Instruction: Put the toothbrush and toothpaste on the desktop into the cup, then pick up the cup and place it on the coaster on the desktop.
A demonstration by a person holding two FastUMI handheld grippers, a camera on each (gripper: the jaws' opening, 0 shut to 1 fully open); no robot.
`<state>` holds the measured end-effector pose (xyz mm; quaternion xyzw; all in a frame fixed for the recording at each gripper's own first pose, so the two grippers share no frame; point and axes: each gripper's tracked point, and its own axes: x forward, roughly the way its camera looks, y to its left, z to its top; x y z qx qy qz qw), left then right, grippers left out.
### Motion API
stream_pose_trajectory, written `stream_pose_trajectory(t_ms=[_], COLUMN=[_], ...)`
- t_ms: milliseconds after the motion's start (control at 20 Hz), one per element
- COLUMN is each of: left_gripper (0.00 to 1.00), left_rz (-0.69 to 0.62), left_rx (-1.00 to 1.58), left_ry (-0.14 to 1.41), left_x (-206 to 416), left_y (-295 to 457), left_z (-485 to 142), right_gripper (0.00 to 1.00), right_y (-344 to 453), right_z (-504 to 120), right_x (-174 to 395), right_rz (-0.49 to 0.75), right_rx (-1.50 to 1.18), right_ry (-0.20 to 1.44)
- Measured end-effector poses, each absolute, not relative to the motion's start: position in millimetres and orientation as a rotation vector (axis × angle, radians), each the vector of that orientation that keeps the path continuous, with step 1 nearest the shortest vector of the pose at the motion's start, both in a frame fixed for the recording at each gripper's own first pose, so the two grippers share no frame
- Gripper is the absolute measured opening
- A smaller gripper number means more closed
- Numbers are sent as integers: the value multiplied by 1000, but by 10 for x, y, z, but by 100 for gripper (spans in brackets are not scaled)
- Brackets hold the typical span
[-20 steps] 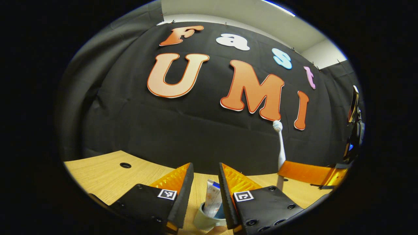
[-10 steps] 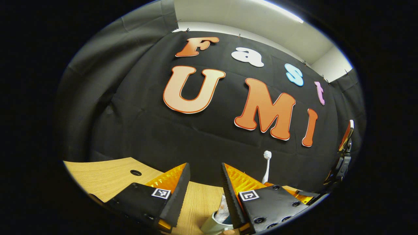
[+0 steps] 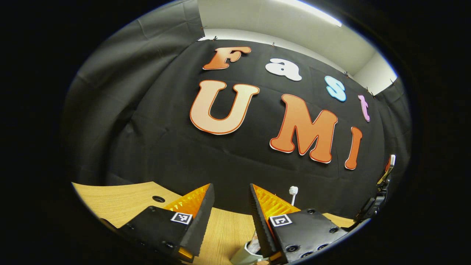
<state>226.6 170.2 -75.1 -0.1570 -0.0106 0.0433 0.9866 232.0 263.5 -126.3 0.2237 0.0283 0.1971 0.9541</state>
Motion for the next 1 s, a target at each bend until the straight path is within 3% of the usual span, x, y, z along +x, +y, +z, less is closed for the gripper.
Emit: stream_pose_trajectory(t_ms=[350, 600, 650, 750, 800, 850, 950, 1000], left_gripper=[62, 62, 53, 79, 92, 92, 93, 92], left_rz=[102, 27, -1, -38, -47, -62, -96, -115], left_rx=[-298, -181, -169, -162, -159, -154, -127, -102], left_ry=[132, 242, 281, 349, 382, 412, 472, 510], left_x=[2037, 1935, 1916, 1918, 1908, 1899, 1926, 1939], left_y=[1713, 1475, 1403, 1249, 1214, 1173, 1049, 977], left_z=[-1090, -915, -906, -926, -905, -887, -855, -851], right_gripper=[7, 22, 25, 35, 44, 55, 58, 66], right_y=[2722, 2461, 2357, 2160, 2050, 1939, 1723, 1616], right_z=[-1312, -1041, -957, -807, -744, -682, -569, -515], right_x=[2176, 1940, 1876, 1771, 1699, 1648, 1521, 1453], right_rz=[431, 429, 420, 408, 402, 397, 385, 379], right_rx=[464, 464, 464, 448, 439, 431, 409, 399], right_ry=[97, 68, 57, 42, 34, 28, 15, 5])
